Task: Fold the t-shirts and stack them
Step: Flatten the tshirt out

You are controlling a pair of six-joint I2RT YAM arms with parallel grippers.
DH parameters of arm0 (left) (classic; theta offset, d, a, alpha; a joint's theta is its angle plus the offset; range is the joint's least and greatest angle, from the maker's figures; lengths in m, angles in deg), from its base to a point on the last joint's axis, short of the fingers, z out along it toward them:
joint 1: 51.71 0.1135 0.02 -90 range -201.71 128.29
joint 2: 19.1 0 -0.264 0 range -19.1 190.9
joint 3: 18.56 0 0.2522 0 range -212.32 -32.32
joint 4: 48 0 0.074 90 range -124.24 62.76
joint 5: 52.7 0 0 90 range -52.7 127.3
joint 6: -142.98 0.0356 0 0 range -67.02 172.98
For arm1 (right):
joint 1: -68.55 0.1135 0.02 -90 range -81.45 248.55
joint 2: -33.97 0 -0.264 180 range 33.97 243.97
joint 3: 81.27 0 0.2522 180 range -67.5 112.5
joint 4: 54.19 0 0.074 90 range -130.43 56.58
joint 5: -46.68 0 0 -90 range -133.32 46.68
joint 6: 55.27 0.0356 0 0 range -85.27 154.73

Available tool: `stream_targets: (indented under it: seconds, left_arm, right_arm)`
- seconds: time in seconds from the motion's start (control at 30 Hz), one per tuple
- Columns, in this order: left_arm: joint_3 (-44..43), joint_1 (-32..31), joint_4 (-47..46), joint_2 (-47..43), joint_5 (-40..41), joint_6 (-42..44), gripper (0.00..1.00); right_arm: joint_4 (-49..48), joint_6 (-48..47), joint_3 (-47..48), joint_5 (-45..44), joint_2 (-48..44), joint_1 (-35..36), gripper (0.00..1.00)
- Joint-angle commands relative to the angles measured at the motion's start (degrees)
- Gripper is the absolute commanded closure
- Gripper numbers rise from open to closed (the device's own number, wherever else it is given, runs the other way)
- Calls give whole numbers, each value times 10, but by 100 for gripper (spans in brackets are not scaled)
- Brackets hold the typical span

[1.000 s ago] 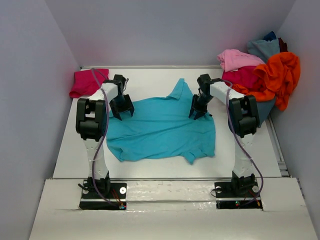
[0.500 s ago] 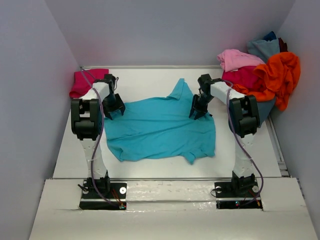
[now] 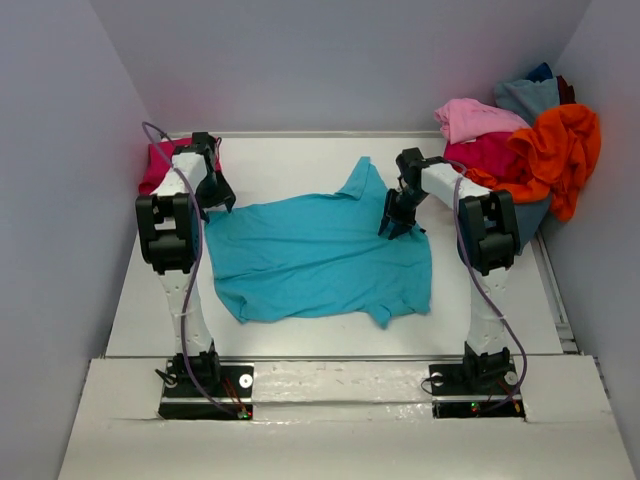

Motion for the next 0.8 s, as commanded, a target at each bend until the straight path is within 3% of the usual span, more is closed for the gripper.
stream_targets:
  seconds: [0.0,0.37,0.77]
  left_arm:
    - [-36,7,24,2,37,8,27]
    - [-57,13,32,-1,76,5,27]
    - [-1,13,14,-68,79,-2,28]
  right_arm:
    - [-9,-23,-14,-58,29,-12,57]
    - [-12,-22,-2,-58,18,-12,57]
    - [-10,-11,97,-44,-2,-12,57]
